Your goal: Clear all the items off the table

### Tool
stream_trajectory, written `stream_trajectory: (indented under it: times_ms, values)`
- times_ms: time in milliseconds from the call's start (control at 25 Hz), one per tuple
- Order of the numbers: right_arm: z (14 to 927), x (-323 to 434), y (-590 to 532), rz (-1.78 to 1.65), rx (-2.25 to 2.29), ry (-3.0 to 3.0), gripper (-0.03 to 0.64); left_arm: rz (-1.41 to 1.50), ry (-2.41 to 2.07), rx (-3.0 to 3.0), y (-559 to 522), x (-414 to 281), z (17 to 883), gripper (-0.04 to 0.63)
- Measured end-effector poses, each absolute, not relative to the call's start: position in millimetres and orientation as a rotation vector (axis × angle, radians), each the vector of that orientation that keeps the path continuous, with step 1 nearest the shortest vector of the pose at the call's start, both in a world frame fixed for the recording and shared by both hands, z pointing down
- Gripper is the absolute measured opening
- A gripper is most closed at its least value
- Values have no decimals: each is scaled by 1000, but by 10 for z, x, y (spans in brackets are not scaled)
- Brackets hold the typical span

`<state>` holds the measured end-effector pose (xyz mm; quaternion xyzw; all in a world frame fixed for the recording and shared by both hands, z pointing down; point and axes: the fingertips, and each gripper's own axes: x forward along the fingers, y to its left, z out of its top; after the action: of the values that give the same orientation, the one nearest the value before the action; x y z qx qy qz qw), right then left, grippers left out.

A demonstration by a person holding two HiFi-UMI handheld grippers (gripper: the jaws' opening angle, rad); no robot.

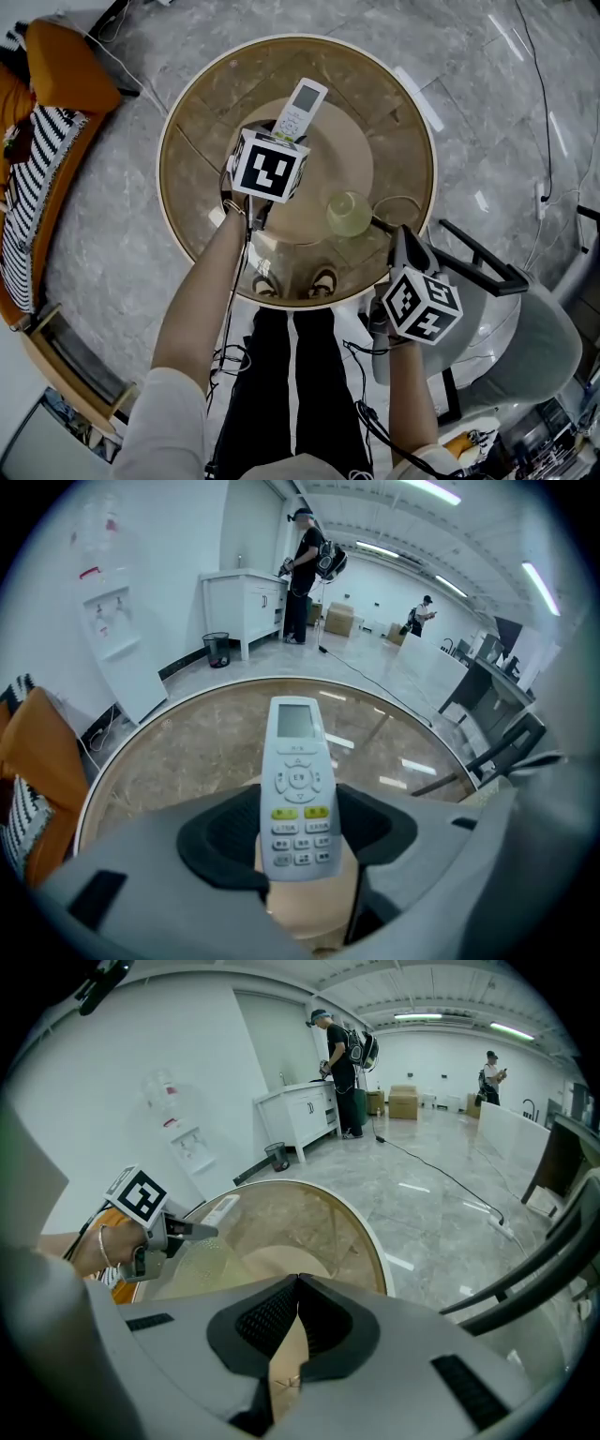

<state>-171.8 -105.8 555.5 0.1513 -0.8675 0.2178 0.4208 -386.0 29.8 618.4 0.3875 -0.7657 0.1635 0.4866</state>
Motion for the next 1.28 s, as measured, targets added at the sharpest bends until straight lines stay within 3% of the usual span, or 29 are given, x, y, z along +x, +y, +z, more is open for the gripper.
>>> stream_trajectory:
  times_ms: [720, 1280]
  values:
    - [5199, -1671, -711, 525, 414, -2228, 23, 208, -1986, 885, 911, -3404, 5565, 253]
    - [4828, -1343, -153, 548, 491, -2272, 23, 311, -1988, 1027, 1314, -2740, 4984, 253]
